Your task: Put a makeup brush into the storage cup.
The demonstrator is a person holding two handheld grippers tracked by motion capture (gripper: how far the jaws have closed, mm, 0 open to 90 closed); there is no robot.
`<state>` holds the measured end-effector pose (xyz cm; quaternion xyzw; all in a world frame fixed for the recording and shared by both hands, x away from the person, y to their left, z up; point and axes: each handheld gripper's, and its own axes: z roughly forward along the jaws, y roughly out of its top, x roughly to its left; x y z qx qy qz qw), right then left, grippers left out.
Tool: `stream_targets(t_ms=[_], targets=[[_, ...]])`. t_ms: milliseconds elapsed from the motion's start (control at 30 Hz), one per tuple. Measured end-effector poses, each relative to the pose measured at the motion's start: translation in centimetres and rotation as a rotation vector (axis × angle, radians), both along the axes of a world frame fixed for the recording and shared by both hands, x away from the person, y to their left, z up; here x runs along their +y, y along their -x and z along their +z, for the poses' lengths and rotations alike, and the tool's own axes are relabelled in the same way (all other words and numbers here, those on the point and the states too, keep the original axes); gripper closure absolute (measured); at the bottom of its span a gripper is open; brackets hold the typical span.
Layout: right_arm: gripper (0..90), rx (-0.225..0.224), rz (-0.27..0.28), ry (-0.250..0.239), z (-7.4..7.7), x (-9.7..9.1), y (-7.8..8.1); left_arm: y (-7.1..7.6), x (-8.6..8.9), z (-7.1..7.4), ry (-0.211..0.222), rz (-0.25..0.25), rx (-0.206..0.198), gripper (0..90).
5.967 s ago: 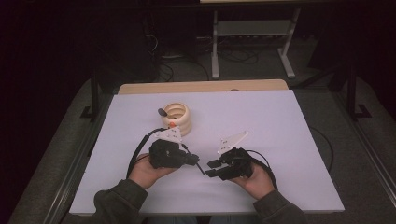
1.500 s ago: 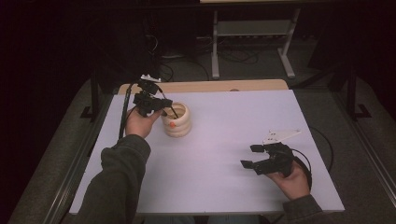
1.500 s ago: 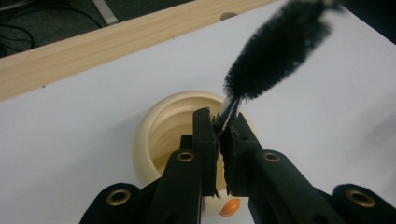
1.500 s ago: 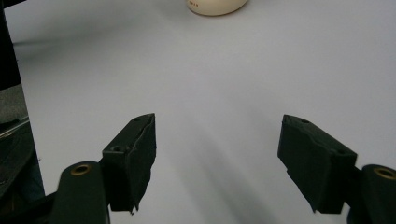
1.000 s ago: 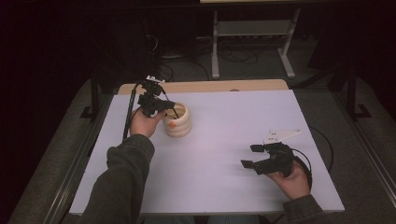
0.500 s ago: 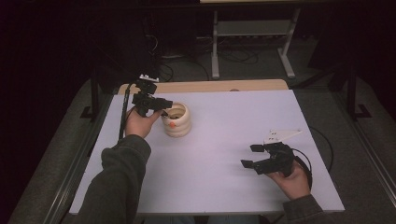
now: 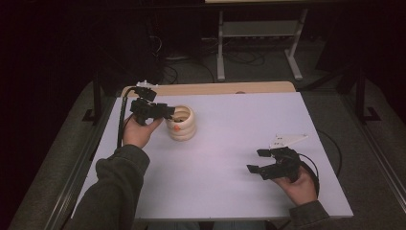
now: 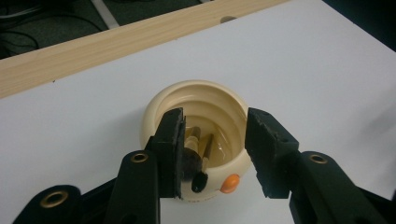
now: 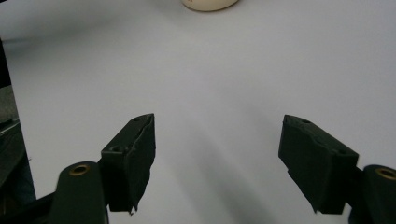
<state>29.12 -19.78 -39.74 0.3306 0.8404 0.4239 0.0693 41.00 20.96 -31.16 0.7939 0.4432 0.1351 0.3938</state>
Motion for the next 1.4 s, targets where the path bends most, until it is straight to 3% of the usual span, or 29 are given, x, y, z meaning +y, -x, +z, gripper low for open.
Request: stream_targets(t_ms=[467,767,1000,1200,1267,1400], targets=[[24.3,-0.014,-0.046,-0.016,0.0,-0.6,0.0,1.9,0.2,0.1,0.032,-0.058,-0.037,50.6],[22.7,-0.021,-0.066,-0.019,0.0,-1.1,-0.1,2.9,-0.6,0.0,0.024,-0.109,-0.044,47.4],[20.4,-0.023,-0.083,-0.018,0.0,-1.3,-0.2,3.6,-1.3,0.0,0.043,-0.135,-0.054,44.0],[18.6,-0.019,-0.098,-0.021,0.0,-1.5,-0.2,4.3,-1.7,0.1,0.032,-0.159,-0.069,37.4],[18.5,-0.02,-0.102,-0.018,0.0,-1.5,-0.1,4.6,-1.9,-0.1,0.048,-0.16,-0.071,36.1],[18.4,-0.027,-0.104,-0.018,0.0,-1.5,-0.1,5.2,-2.1,-0.3,0.033,-0.185,-0.074,34.4]])
